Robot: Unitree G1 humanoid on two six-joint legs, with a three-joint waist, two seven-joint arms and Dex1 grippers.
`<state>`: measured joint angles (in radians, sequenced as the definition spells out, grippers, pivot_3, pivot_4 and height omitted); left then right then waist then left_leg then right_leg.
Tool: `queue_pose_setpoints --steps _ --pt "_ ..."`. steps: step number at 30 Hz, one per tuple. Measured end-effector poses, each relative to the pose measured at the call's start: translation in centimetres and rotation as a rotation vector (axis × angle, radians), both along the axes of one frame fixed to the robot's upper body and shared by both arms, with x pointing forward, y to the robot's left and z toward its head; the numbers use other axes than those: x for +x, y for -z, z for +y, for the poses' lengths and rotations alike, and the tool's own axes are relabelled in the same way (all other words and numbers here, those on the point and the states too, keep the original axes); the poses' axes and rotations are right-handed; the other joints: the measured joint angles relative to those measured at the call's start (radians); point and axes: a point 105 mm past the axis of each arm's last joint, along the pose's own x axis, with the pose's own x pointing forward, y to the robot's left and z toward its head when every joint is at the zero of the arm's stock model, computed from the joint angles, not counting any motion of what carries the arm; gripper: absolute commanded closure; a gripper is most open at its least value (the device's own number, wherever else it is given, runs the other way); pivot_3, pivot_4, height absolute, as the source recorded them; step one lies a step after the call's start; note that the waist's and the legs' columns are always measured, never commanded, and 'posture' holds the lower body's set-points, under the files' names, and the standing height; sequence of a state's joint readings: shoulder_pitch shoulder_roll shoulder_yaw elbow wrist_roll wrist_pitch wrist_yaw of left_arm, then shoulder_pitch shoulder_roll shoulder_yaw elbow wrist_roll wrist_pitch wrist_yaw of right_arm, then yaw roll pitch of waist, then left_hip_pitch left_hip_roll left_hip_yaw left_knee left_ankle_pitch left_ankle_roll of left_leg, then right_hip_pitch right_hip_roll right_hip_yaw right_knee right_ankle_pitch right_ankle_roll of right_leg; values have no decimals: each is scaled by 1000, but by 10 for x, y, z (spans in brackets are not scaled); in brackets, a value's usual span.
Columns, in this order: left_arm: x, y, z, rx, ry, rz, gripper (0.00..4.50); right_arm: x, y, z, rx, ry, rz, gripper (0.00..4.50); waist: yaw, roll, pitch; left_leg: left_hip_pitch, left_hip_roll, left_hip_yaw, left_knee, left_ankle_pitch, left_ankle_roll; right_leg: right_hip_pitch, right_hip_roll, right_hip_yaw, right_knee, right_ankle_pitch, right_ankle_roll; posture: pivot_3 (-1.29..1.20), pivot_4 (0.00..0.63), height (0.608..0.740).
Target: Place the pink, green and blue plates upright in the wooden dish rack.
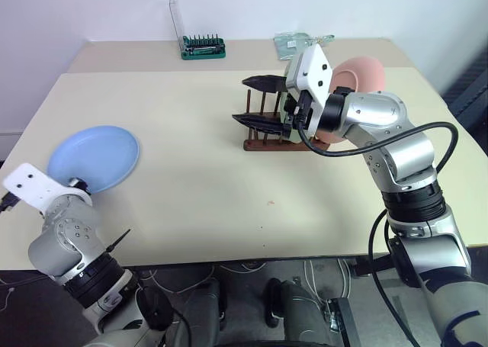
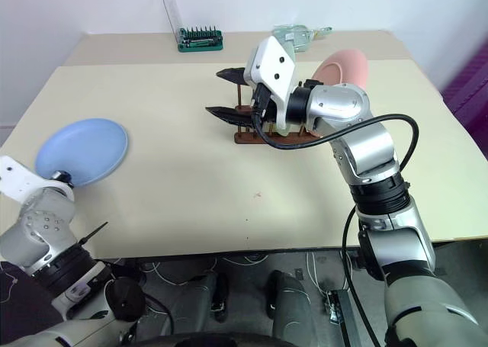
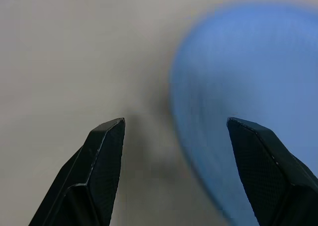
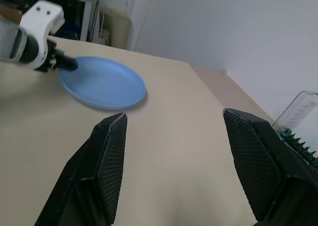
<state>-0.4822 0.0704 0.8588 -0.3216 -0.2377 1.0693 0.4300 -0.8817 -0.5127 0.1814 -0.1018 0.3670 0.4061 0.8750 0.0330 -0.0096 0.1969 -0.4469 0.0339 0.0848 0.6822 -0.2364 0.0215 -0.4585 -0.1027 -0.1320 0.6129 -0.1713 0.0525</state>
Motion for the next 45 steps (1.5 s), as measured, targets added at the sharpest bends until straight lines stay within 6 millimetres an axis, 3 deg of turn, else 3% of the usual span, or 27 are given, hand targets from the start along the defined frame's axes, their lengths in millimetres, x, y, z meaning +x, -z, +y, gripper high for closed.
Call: queue_pose_setpoints --steps 2,7,11,13,15,18,20,27,33,36,42,43,45 --pt "2 2 -1 -42 -3 -16 2027 0 2 1 2 -1 6 1362 0 0 0 0 0 0 0 1 2 0 0 0 0 0 0 0 150 730" --pt "5 1 2 -92 -35 -63 4455 2 6 0 -4 18 6 1362 4 0 0 0 0 0 0 1 2 0 0 0 0 0 0 0 150 730" --pt "18 -9 -3 -66 18 -102 4455 4 8 -2 -12 45 -2 1362 6 0 0 0 0 1 0 1 2 1 0 0 0 0 -1 0 150 730" --pt "33 -26 -14 -3 102 -168 4500 5 8 -2 -17 55 -14 853 8 -1 1 -1 0 0 0 1 1 0 0 0 0 2 -4 0 150 730" --pt "56 -64 -37 105 242 -287 4500 6 9 0 -48 64 -62 128 9 -3 1 -2 0 0 1 0 -2 0 0 -1 -1 2 -5 0 150 730" --pt "77 -126 -83 250 428 -459 4500 6 18 13 -131 61 -184 20 3 -3 1 -2 0 2 0 0 -1 -1 -1 0 -2 2 -4 0 150 730" --pt "82 -149 -107 302 511 -525 4500 7 22 20 -180 52 -268 20 -5 -3 1 -2 -1 3 -1 1 1 -2 0 1 -2 4 -1 0 150 730" --pt "87 -189 -169 389 728 -624 4500 30 32 39 -358 91 -574 20 -25 -4 2 -2 -1 2 -2 3 0 -3 2 1 -1 2 2 0 150 730" --pt "85 -187 -184 358 796 -616 4500 50 47 44 -413 128 -642 20 -28 -4 2 -2 -1 2 -2 3 0 -2 2 1 0 2 2 0 150 730" --pt "82 -190 -187 368 811 -623 4500 54 47 44 -435 145 -699 880 -26 -4 2 -2 -1 2 -2 3 0 -2 2 2 0 2 2 0 150 730" --pt "82 -185 -184 366 806 -604 4500 54 41 46 -415 169 -769 3965 -26 -4 2 -2 -1 2 -2 3 0 -2 2 2 0 2 2 0 150 730" --pt "82 -184 -181 363 793 -599 4176 54 39 46 -407 178 -787 4486 -27 -4 2 -2 -1 2 -2 3 0 -2 2 2 0 2 2 0 150 730" --pt "82 -183 -177 348 784 -599 3515 53 36 46 -406 186 -825 4500 -27 -4 2 -1 -1 1 -2 3 0 -2 2 2 0 2 2 0 150 730"
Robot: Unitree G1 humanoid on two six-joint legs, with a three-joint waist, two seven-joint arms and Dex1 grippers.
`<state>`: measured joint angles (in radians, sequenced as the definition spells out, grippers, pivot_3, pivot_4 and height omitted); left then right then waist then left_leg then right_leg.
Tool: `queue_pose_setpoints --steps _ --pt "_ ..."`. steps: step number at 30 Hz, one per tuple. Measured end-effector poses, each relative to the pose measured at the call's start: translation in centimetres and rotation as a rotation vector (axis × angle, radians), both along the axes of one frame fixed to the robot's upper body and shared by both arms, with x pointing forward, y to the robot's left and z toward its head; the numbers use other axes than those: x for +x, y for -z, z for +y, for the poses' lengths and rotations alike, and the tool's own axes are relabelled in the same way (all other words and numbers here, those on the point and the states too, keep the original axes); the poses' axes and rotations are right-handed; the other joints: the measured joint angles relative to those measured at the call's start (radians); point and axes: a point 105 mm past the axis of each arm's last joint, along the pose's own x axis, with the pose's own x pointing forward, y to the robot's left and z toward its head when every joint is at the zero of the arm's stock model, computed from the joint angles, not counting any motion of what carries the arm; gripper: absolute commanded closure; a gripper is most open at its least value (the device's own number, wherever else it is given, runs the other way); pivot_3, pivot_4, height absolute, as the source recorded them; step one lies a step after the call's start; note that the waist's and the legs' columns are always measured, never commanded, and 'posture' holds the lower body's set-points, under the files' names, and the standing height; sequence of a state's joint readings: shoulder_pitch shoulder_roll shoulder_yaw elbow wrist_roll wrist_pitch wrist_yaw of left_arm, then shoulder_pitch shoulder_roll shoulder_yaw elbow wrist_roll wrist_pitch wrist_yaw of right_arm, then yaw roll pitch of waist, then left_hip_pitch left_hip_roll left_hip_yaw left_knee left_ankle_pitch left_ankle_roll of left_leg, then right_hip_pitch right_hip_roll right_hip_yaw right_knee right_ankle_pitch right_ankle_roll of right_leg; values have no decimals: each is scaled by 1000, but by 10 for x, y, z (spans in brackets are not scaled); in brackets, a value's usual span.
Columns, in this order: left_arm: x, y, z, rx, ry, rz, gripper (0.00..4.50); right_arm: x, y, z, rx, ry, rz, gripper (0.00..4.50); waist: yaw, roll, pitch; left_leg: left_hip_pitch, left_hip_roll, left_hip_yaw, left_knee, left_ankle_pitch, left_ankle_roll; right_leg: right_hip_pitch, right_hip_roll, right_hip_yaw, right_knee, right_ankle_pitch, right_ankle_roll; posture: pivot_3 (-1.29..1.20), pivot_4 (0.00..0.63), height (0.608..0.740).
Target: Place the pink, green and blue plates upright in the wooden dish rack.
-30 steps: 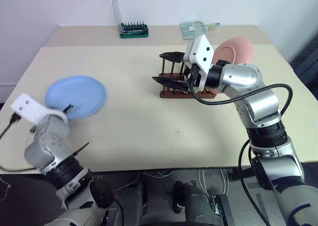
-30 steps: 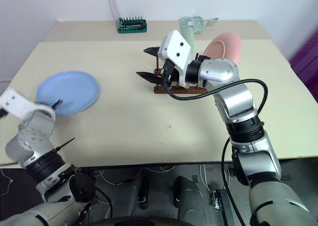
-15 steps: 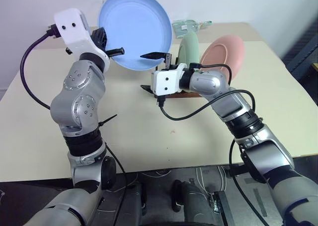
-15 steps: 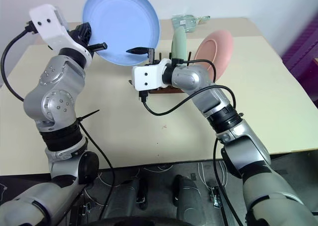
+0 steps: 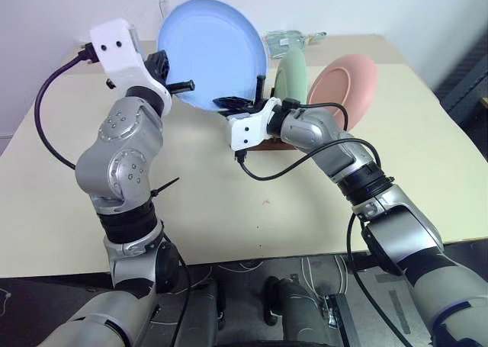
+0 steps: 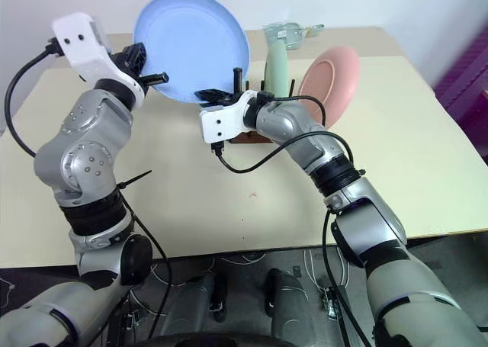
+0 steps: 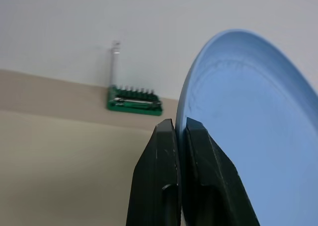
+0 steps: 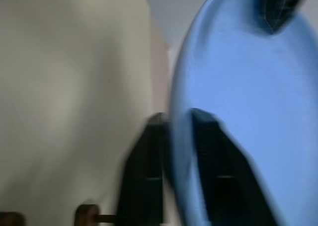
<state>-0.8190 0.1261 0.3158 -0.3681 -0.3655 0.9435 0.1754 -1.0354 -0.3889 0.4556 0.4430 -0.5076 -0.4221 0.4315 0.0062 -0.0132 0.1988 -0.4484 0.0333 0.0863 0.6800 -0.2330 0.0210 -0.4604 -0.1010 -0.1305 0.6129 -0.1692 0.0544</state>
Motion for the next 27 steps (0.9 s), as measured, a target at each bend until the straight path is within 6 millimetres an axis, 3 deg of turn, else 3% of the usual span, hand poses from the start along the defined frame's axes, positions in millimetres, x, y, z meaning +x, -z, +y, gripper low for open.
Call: queue_pose_setpoints --steps 3,5,8,10,12,13,15,16,18,21,23,27 --pt "-1 -1 -3 -64 36 -10 1968 3 1 -2 -9 21 -8 4500 3 0 0 0 0 0 0 0 0 0 0 0 0 0 0 0 150 730" --pt "-2 -14 5 -179 27 -66 1028 3 1 -3 -6 23 -9 4500 3 0 0 0 0 0 1 0 0 0 0 0 0 0 0 0 150 730" --pt "-10 -47 47 -335 -108 -230 1028 3 0 -2 6 24 -1 4500 -3 -1 1 1 -1 0 0 0 0 0 0 0 0 0 0 0 150 730" --pt "-22 -58 87 -312 -263 -305 1028 3 -8 -3 80 17 52 4500 -15 -1 1 2 0 1 -2 0 0 1 1 0 0 1 -3 0 150 730" --pt "-27 -53 122 -230 -398 -300 1028 -3 -19 1 207 -27 133 4500 -23 -1 1 4 0 1 -4 1 -1 1 2 1 1 2 -4 0 150 730" --pt "-29 -42 141 -100 -479 -255 1028 -11 -30 5 330 -76 217 4500 -27 -1 1 5 0 3 -6 2 -3 1 2 3 1 2 -4 0 150 730" --pt "-24 -15 156 103 -535 -136 1028 -24 -50 10 509 -167 349 4500 -24 -1 1 6 0 2 -8 4 -5 0 3 3 1 2 -4 0 150 730" --pt "-19 4 154 243 -511 -67 1028 -31 -63 14 625 -223 443 4500 -23 -1 1 6 1 2 -9 4 -6 0 3 3 1 2 -4 0 150 730" --pt "-7 55 133 443 -356 72 1028 -45 -89 15 848 -338 643 4500 -11 -1 0 5 1 0 -9 4 -7 1 2 3 1 2 -4 0 150 730" --pt "-4 121 87 513 -101 193 1028 -49 -111 9 1070 -404 882 4500 6 -2 -1 4 1 -1 -9 2 -10 0 0 4 -3 1 -9 0 150 730" --pt "-10 137 63 509 10 177 1028 -42 -110 4 1196 -378 1024 4500 6 -3 -1 4 1 0 -11 2 -10 -1 -2 5 -3 2 -10 0 150 730" --pt "-22 133 21 446 207 72 1028 -20 -92 -10 1352 -211 1186 4500 3 -3 -1 3 2 2 -14 2 -10 -5 -2 6 -3 2 -11 0 150 730"
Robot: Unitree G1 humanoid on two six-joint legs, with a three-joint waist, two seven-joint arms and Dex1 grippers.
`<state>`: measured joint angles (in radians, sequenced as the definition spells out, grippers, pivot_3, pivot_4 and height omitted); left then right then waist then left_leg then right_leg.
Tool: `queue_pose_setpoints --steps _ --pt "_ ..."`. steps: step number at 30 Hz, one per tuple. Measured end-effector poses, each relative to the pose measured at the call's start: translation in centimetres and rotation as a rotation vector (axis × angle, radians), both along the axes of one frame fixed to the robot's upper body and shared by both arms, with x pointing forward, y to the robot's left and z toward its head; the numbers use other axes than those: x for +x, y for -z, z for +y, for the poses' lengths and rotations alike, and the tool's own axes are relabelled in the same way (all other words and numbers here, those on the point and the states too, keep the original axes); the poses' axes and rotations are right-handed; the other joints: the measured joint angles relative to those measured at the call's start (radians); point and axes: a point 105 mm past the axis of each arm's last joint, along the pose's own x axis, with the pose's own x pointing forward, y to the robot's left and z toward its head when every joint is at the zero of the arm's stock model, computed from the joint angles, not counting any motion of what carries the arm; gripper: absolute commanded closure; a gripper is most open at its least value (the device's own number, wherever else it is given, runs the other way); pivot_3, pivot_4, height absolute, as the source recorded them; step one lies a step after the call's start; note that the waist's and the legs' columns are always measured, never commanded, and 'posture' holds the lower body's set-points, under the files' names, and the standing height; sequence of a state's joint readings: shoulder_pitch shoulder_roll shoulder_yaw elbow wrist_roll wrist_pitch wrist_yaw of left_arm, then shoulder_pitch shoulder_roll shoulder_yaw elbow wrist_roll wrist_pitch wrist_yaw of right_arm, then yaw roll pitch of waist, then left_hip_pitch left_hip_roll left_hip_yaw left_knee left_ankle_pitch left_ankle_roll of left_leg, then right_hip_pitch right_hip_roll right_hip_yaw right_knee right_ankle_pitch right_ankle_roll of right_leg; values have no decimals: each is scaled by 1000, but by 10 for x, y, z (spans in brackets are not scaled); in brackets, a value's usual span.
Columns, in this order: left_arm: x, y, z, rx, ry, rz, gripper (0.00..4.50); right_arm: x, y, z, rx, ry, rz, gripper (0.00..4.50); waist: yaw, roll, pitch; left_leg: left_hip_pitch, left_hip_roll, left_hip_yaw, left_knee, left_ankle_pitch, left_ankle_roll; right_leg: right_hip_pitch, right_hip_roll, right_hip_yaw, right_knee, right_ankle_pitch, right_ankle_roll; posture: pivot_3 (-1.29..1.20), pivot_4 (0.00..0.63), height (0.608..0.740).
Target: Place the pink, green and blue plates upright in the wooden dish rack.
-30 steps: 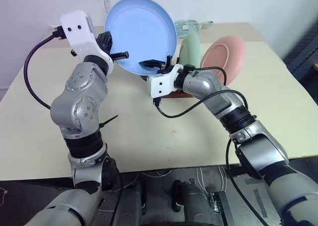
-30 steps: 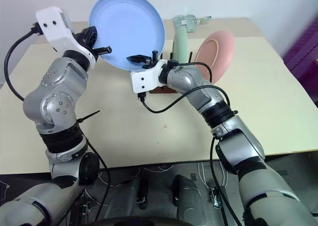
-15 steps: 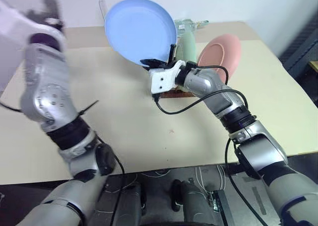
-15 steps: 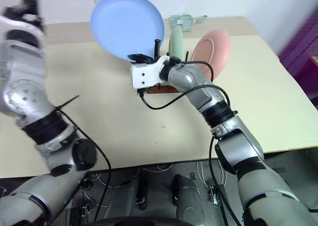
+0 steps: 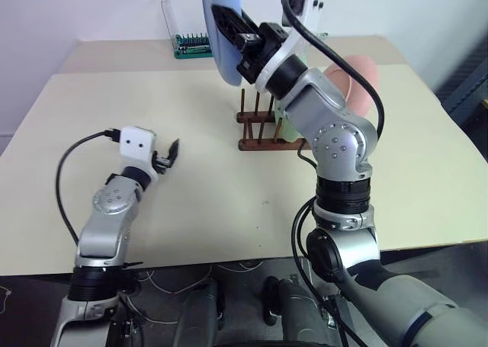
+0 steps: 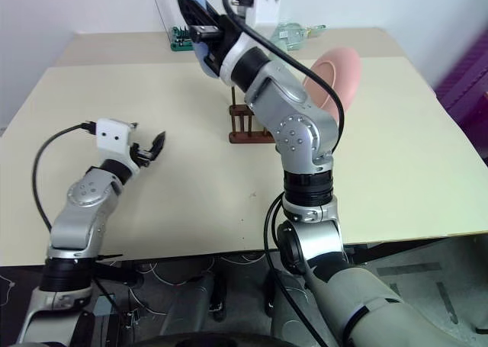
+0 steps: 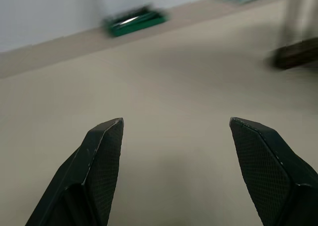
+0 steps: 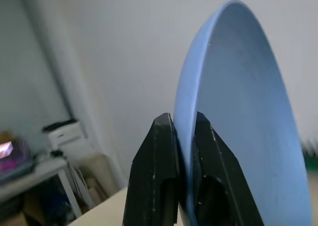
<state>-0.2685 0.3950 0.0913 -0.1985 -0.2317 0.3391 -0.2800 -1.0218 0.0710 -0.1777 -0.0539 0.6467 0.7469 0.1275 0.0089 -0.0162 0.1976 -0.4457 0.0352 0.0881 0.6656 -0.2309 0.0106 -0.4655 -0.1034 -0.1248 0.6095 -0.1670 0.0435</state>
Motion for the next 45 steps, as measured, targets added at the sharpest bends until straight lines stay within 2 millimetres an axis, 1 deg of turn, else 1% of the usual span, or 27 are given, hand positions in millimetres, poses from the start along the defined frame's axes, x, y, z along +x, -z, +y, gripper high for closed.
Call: queue_pose_setpoints --steps 3,6,12,15,19,24,29,32,36,38,40,41,43,45 --pt "-15 3 -20 8 162 17 1028 12 10 -13 34 68 117 4500 -11 1 0 0 0 2 -2 2 3 -1 3 -1 3 0 1 0 150 730" --pt "-23 11 -28 20 246 55 1028 19 19 -22 56 112 193 4500 -22 2 1 1 1 2 -2 2 4 -1 5 -1 3 0 2 0 150 730" --pt "-24 13 -30 29 269 76 1028 21 25 -24 81 117 274 4500 -23 2 0 2 2 2 -1 3 4 0 6 0 3 -2 5 0 150 730" --pt "-24 15 -33 28 275 79 1028 22 26 -25 76 125 281 4500 -23 2 0 2 2 2 -1 2 4 0 6 0 3 -2 5 0 150 730" --pt "-24 17 -38 23 289 90 1028 21 23 -26 67 130 256 4500 -25 2 1 2 2 2 -1 2 4 -1 6 0 3 -2 5 0 150 730" --pt "-24 18 -39 16 288 97 1028 16 15 -19 74 91 222 4500 -24 3 1 2 2 2 -1 2 4 -1 6 0 3 -2 5 0 150 730" --pt "-24 19 -40 10 289 99 1028 15 16 -15 71 82 228 4500 -22 3 1 1 2 2 -1 2 4 0 6 0 2 -2 5 0 150 730" --pt "-24 19 -40 8 290 99 1028 19 28 -15 62 90 269 4500 -22 3 1 1 2 2 -1 2 4 0 6 0 2 -2 5 0 150 730" --pt "-24 19 -41 6 290 98 1028 30 52 -13 42 107 372 4500 -23 3 1 1 2 2 -1 2 4 -1 6 0 2 -2 5 0 150 730" --pt "-24 19 -41 3 290 98 963 33 57 -13 33 114 392 3759 -23 3 1 1 2 2 -1 2 4 -1 6 0 2 -2 5 0 150 730" --pt "-24 19 -42 1 290 98 963 33 57 -13 30 115 388 3023 -23 3 1 1 2 2 -1 2 4 -1 6 0 2 -2 5 0 150 730" --pt "-24 19 -42 1 290 98 963 33 56 -13 28 114 380 2404 -23 3 1 1 2 2 -1 2 4 -1 6 0 2 -2 5 0 150 730" --pt "-24 19 -42 1 289 98 963 32 49 -11 11 115 339 1496 -23 3 1 1 2 2 -1 2 4 -1 6 0 2 -2 5 0 150 730" --pt "-24 19 -42 1 289 98 963 30 42 -10 -48 122 274 1496 -22 3 1 1 2 2 -1 2 4 -1 6 0 2 -2 5 0 150 730"
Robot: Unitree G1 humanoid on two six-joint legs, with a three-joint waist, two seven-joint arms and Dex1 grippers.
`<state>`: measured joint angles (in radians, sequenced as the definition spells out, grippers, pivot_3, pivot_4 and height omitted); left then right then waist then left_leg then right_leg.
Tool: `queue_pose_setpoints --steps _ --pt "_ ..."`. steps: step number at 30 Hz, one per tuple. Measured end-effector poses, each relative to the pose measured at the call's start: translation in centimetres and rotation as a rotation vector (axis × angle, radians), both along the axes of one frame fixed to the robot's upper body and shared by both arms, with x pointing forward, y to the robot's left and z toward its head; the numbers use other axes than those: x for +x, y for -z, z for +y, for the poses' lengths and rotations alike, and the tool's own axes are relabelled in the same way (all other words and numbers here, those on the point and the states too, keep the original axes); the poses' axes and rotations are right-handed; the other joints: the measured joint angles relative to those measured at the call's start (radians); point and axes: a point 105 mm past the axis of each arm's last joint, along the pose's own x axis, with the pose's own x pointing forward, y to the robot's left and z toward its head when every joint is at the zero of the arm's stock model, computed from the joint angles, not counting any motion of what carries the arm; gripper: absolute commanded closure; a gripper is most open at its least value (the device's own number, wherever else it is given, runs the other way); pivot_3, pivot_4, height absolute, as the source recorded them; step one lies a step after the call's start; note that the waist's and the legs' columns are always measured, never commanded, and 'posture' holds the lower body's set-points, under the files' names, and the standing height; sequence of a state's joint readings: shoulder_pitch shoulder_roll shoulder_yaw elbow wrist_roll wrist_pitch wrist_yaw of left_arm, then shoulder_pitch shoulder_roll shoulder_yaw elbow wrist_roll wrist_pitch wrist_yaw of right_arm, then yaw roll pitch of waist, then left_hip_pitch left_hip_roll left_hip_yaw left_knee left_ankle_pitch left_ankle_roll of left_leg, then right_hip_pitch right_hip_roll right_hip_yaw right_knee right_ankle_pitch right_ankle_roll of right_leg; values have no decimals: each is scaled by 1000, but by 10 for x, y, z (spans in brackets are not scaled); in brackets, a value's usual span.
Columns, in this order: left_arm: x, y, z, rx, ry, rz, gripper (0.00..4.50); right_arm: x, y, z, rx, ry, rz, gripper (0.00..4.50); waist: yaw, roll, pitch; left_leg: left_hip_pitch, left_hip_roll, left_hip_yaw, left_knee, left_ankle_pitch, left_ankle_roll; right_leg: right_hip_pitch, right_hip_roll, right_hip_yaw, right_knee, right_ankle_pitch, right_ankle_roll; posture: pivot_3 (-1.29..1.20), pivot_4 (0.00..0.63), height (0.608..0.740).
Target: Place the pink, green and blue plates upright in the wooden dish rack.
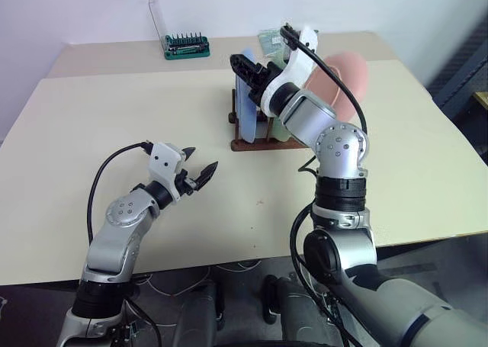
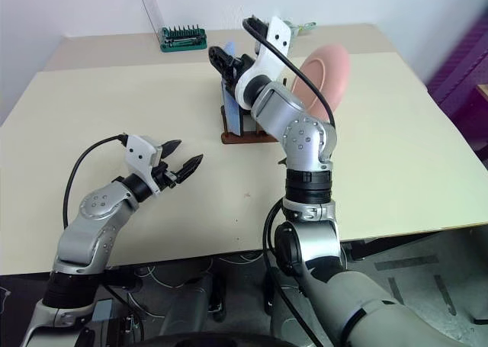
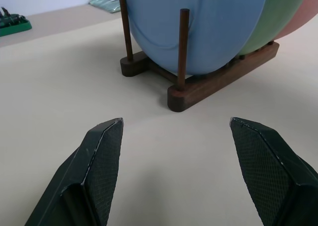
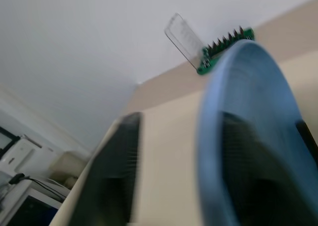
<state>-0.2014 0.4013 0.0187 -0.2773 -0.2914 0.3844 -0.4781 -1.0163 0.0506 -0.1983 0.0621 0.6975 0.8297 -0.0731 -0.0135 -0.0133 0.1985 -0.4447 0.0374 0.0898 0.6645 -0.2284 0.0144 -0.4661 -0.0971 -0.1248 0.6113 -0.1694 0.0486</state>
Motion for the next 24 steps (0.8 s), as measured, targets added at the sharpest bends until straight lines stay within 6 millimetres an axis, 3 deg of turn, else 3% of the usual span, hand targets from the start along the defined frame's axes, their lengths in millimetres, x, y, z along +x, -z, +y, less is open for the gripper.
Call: queue_pose_setpoints --steps 5,9,11,13,16,19,20,23,24 --pt "0 0 -1 -4 1 0 963 -8 -26 -6 -291 26 -293 1496 1 0 0 -1 0 0 0 0 0 -1 0 0 -1 0 0 0 150 730" --pt "0 1 -3 -6 3 0 963 -45 -64 -10 -489 -41 -670 1496 1 0 0 -1 -1 -1 0 0 0 -1 0 0 -1 -2 2 0 150 730" --pt "0 1 -4 -5 5 0 963 -54 -75 -21 -485 -57 -717 1496 2 0 0 -1 -1 -1 0 0 0 0 0 0 -1 -2 2 0 150 730" --pt "-1 1 -4 -5 11 2 963 -53 -82 -46 -472 -24 -694 1496 8 0 0 0 -1 -1 1 0 0 1 0 0 -1 -2 1 0 150 730" --pt "-1 2 -8 -3 32 5 963 -50 -70 -75 -490 8 -643 1496 10 0 0 0 -1 -1 1 0 0 1 -1 0 -1 -3 -1 0 150 730" --pt "3 3 -17 3 62 9 963 -45 -59 -103 -529 69 -593 2341 13 1 1 -1 -1 -1 1 0 0 0 -1 0 -1 -3 -1 0 150 730" --pt "4 2 -19 -1 69 5 963 -44 -60 -119 -565 124 -584 2819 17 1 1 -1 -1 0 1 0 0 0 -1 0 -1 -3 -1 0 150 730" --pt "4 0 -19 -1 80 -4 963 -36 -52 -188 -769 358 -508 4402 29 1 1 0 -2 0 1 0 0 1 -1 0 -3 -4 -1 0 150 730" --pt "4 2 -19 -1 85 3 963 -33 -43 -207 -835 411 -465 4459 28 1 1 0 -2 0 1 -1 0 2 -1 0 -4 -4 -2 0 150 730"
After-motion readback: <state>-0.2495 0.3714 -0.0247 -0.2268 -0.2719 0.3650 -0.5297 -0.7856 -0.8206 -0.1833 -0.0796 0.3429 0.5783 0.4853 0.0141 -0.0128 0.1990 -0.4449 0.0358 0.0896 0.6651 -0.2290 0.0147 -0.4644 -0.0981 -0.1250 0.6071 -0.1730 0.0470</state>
